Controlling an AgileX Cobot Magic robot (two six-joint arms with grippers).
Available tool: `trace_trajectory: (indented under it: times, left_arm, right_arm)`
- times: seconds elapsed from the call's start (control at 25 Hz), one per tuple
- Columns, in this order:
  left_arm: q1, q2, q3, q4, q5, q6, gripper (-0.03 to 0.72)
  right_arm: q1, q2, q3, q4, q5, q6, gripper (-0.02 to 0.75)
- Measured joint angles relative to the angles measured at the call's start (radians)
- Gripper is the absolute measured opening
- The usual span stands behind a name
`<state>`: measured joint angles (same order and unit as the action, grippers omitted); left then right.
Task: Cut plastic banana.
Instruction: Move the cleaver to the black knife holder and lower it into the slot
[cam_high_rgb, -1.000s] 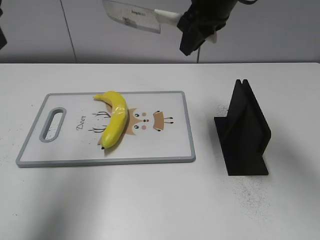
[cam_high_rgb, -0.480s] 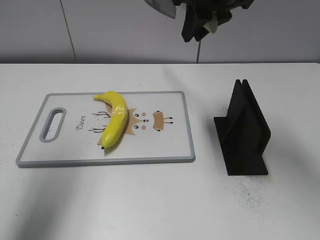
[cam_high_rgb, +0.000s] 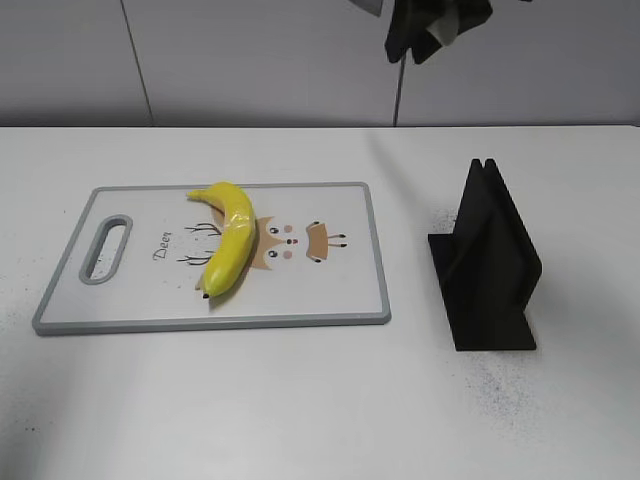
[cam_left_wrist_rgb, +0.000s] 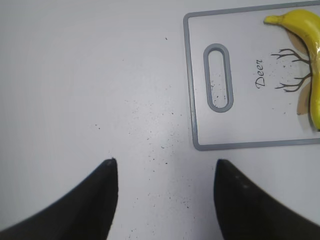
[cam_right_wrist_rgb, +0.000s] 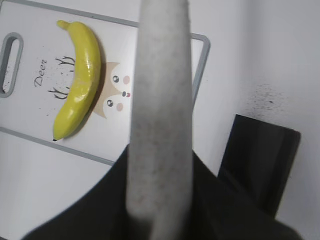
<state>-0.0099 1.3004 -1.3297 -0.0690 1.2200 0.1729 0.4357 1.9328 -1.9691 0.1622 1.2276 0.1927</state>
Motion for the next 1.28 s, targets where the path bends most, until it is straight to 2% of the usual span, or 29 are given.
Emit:
trace_trajectory:
  times: [0.24, 0.52, 0.92, 1.28]
  left_arm:
    - [0.001, -0.115, 0.078, -0.007, 0.000, 0.000, 0.569]
    - [0.001, -0.290, 0.220, 0.007, 0.000, 0.000, 0.569]
    - [0.001, -0.648, 0.479, 0.011, -0.037, 0.000, 0.569]
    - [0.001, -0.941, 0.683, 0.011, -0.054, 0.000, 0.569]
  right_arm:
    - [-0.001, -0.106, 0.082, -0.063, 0.001, 0.025, 0.175]
    - [-0.001, -0.246, 0.270, -0.139, 0.000, 0.072, 0.175]
    - [-0.001, -0.451, 0.596, -0.151, -0.068, 0.122, 0.175]
    - [-0.001, -0.600, 0.802, -0.155, -0.148, 0.177, 0.175]
